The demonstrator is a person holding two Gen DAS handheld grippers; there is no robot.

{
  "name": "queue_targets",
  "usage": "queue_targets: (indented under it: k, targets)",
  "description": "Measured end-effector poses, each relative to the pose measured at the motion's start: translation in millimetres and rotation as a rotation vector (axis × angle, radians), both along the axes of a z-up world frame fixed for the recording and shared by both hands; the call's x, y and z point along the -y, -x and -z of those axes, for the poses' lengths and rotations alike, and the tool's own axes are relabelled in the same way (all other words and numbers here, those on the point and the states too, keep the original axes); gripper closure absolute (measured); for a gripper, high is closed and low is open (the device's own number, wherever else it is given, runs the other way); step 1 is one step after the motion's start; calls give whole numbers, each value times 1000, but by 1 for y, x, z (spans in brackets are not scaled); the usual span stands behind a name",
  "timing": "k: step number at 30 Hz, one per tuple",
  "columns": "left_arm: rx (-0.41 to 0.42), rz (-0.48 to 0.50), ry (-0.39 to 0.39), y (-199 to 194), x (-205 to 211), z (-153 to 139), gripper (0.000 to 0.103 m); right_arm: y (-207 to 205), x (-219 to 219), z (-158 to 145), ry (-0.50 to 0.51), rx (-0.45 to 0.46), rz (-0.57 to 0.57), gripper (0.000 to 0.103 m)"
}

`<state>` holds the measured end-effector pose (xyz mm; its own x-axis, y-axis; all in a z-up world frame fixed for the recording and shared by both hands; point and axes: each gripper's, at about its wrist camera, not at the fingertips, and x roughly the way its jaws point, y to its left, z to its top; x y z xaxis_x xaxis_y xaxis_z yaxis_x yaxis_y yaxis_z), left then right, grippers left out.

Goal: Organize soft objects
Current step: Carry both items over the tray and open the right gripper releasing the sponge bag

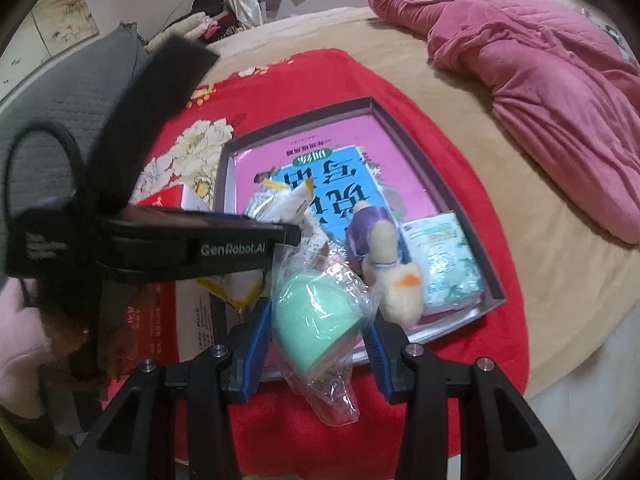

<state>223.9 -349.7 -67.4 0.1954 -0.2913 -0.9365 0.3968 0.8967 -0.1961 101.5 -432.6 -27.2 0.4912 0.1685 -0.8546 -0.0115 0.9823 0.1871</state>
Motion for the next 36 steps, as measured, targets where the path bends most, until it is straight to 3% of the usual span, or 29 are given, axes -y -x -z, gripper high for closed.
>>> queue_targets:
  k: [18,21,25,36]
  targets:
    - [-23,-51,40,-15,-3,0,60,-19,-8,42,39,6,-24,58]
    - [-27,-54,38,-17,-2,0,60,-14,-10,37,51,24,-42,58]
    - [-23,-54,40,-18,0,-2,60,-4,-12,26,75,66,-57,43]
    - [-18,-72,42,-20,3,-2,60,18,13,-9,52,125,3,43]
